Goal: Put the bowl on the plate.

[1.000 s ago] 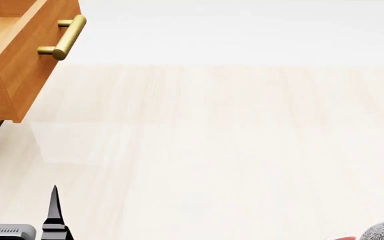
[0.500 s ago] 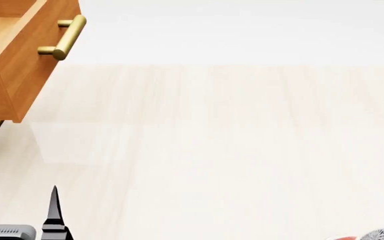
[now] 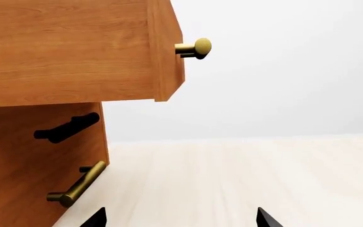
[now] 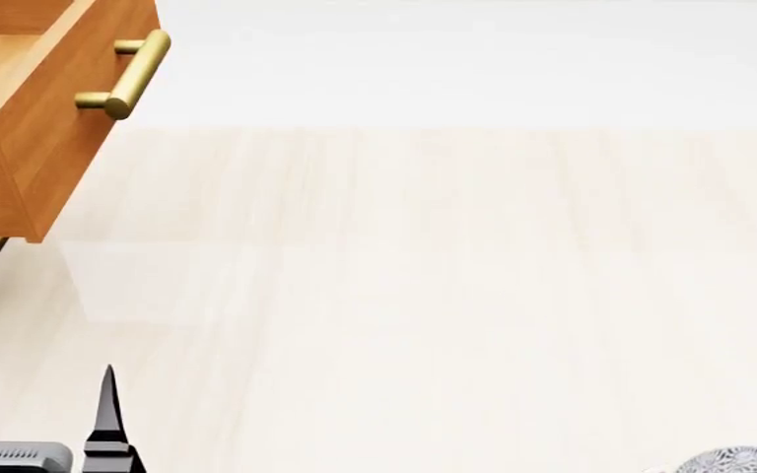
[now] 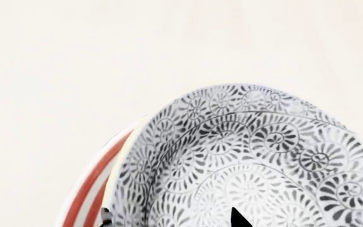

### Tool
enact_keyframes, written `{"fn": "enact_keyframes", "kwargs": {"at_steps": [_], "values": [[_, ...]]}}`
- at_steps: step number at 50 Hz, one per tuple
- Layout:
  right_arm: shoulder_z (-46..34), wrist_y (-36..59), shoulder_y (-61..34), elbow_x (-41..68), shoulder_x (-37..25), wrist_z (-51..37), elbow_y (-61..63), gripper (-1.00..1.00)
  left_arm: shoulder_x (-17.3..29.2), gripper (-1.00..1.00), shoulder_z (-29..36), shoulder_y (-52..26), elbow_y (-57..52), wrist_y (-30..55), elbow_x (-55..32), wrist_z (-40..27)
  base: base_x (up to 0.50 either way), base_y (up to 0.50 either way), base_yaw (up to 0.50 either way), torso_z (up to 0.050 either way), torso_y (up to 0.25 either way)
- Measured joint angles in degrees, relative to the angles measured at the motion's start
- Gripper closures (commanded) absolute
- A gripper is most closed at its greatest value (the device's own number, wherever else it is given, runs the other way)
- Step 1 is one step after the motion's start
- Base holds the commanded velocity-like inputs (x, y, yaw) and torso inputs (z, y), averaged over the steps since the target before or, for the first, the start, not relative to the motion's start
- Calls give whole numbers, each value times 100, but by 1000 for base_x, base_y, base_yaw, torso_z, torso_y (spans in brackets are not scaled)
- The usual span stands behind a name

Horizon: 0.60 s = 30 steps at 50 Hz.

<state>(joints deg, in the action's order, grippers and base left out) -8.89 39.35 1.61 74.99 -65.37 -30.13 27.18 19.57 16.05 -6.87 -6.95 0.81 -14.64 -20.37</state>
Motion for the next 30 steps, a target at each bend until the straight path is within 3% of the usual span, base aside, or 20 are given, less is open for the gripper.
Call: {"fn": "enact_keyframes", "kwargs": {"at_steps": [30], "values": [[812,-344,458,383,-434,-206,740,-100,36,-100,28,11,-33,-9,-19,-43,0,0,0,0,0]]}}
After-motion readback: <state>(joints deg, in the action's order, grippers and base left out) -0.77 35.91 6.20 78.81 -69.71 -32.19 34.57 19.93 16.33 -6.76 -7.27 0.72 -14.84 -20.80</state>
